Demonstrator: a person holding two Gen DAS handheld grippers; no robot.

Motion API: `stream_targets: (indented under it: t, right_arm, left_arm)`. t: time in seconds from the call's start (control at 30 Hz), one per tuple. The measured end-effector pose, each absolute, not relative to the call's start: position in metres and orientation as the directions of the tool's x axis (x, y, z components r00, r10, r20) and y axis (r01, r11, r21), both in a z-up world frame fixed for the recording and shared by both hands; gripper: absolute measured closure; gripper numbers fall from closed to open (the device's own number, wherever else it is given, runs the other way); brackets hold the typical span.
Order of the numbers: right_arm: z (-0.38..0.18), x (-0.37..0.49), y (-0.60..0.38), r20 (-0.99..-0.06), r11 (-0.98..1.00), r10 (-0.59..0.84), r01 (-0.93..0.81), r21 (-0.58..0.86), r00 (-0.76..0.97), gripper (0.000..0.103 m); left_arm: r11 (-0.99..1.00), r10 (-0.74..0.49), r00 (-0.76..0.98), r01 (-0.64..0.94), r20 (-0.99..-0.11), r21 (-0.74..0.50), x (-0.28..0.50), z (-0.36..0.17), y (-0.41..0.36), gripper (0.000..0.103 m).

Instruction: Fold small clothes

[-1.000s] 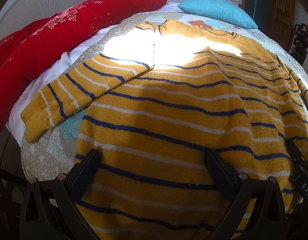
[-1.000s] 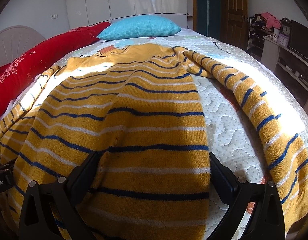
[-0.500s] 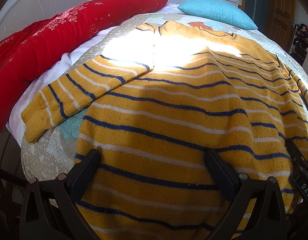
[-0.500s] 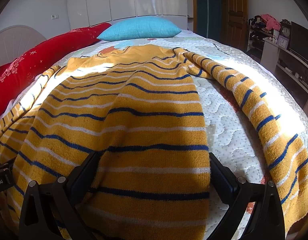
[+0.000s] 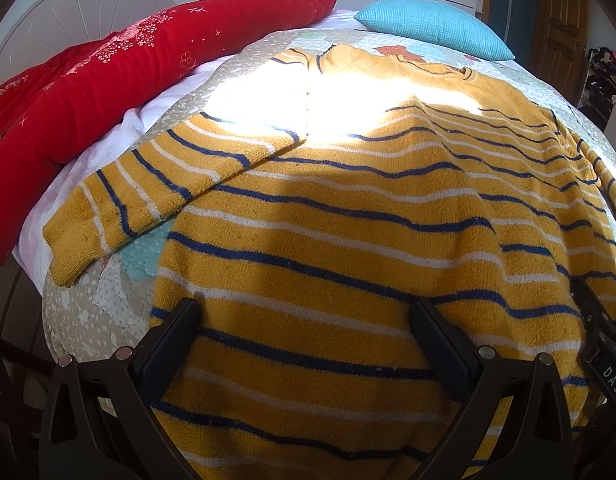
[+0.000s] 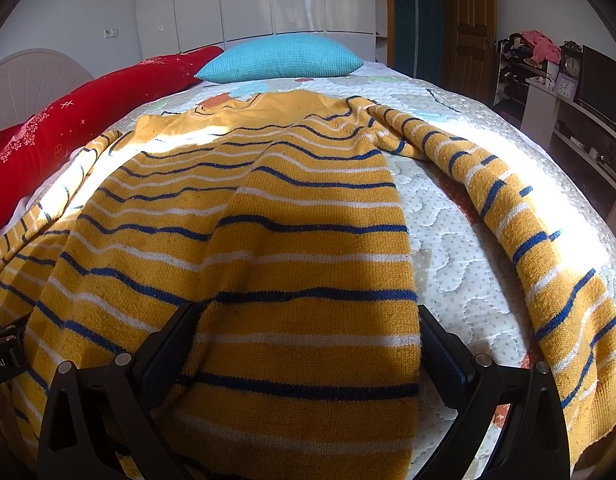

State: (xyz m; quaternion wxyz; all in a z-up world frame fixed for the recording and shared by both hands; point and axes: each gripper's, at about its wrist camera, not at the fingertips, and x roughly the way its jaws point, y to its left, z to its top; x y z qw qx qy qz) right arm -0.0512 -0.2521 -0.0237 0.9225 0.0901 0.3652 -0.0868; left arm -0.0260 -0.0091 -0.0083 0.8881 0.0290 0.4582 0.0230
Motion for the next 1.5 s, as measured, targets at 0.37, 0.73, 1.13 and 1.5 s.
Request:
stream_targets:
  t: [0.37, 0.73, 1.13, 1.5]
  right_arm:
    - [-0.0233, -0.0511, -0.252, -0.682, 0.969, -0.092, 0.224, 0.108, 0.726, 0.0]
    - [-0.0235, -0.0514, -0.2518, -0.681, 0.968, -0.089, 0.224, 0.112, 0.727, 0.0]
    - [-0.0238, -0.0519, -0.2516, -0.679, 0.968, -0.085, 0.223, 0.118, 0.729, 0.0]
    - [-0.0242, -0.0523, -0.2513, -0.679, 0.968, -0.084, 0.223, 0.12, 0.73, 0.0]
  left_arm:
    - [0.997, 0.07, 0.589, -0.016, -0.805, 0.076, -0.0273, -0.0089, -0.0102, 0.0]
    - [0.997, 0.073, 0.6, -0.021, -0.797, 0.076, -0.0287, -0.0095, -0.0106, 0.0]
    - [0.997, 0.069, 0.593, -0.014, -0.802, 0.076, -0.028, -0.0094, -0.0108, 0.0]
    - [0.996, 0.07, 0.592, -0.003, -0.803, 0.084, -0.0298, -0.0058, -0.0118, 0.0]
